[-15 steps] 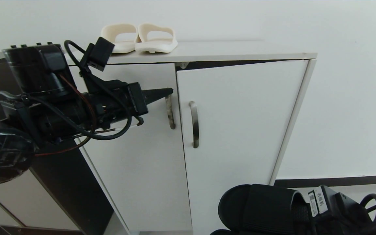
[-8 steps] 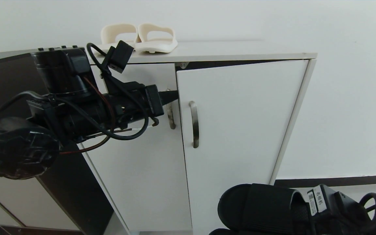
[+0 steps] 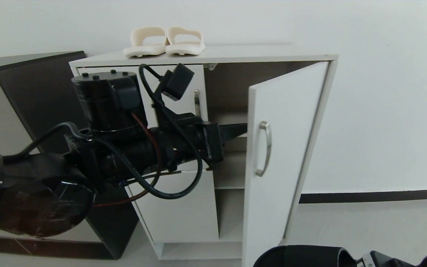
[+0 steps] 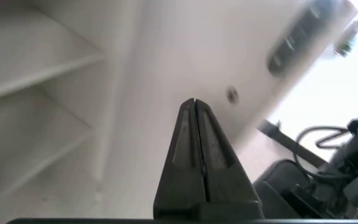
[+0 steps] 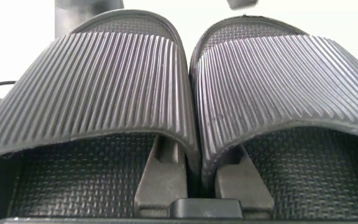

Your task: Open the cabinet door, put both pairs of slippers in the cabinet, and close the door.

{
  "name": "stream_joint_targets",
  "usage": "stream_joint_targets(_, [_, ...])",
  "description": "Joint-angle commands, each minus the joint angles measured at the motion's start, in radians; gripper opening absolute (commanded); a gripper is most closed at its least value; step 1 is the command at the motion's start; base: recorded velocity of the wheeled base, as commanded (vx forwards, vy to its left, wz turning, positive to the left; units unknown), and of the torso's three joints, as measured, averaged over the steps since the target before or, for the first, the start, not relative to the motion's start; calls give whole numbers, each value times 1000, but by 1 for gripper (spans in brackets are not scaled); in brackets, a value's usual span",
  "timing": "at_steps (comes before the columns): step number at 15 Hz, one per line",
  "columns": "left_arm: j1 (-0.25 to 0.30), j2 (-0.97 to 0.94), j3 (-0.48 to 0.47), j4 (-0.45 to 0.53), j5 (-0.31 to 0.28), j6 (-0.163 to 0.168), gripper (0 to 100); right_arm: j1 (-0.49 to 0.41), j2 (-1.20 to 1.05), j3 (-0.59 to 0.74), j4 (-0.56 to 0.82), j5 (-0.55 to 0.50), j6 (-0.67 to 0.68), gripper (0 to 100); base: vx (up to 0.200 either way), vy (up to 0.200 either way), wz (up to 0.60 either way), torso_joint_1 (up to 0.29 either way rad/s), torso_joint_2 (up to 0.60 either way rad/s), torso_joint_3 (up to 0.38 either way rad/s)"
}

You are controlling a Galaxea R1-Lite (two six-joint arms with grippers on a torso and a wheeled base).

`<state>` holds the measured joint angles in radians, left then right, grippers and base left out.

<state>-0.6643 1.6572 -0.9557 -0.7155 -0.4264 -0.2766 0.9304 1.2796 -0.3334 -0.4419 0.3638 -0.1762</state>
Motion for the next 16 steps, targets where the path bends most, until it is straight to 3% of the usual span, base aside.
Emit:
stream_joint_targets(1, [-90, 58, -23, -1, 11, 14, 0, 18, -37, -1, 2, 0, 0, 0, -200, 0, 0, -7, 7, -2])
stream_joint_targets(3, [-132, 104, -46, -2, 12, 30, 0, 27, -34, -1, 2, 0, 0, 0, -200, 0, 0, 0, 7, 0])
stream_joint_targets(6, [-129, 99, -35, -64, 17, 28, 0, 31, 3, -21, -1, -8, 7, 0, -67, 0, 0, 1, -1, 2])
stream_joint_targets(8, [-71, 50, -3, -108, 107, 25, 0, 28, 53, -70, -4, -71, 103, 0, 0, 0, 0, 0, 0, 0])
stream_joint_targets(9, [-32, -24, 41, -104, 186, 16, 0, 30, 98, -110, -6, -160, 175, 0, 0, 0, 0, 0, 0, 0])
stream_joint_targets(10, [-14, -70, 74, -101, 227, 16, 0, 31, 126, -130, -12, -206, 205, 0, 0, 0, 0, 0, 0, 0])
stream_joint_targets(12, [38, -292, 192, 8, 390, 23, 0, 31, 245, -196, -75, -381, 293, 0, 0, 0, 0, 0, 0, 0])
stream_joint_targets(13, [46, -373, 219, 77, 437, 23, 0, 31, 287, -217, -109, -441, 320, 0, 0, 0, 0, 0, 0, 0])
stream_joint_targets(15, [48, -666, 295, 375, 600, 23, 0, 30, 420, -285, -230, -643, 394, 0, 0, 0, 0, 0, 0, 0])
stream_joint_targets(16, [48, -775, 324, 478, 656, 23, 0, 25, 455, -306, -239, -711, 396, 0, 0, 0, 0, 0, 0, 0])
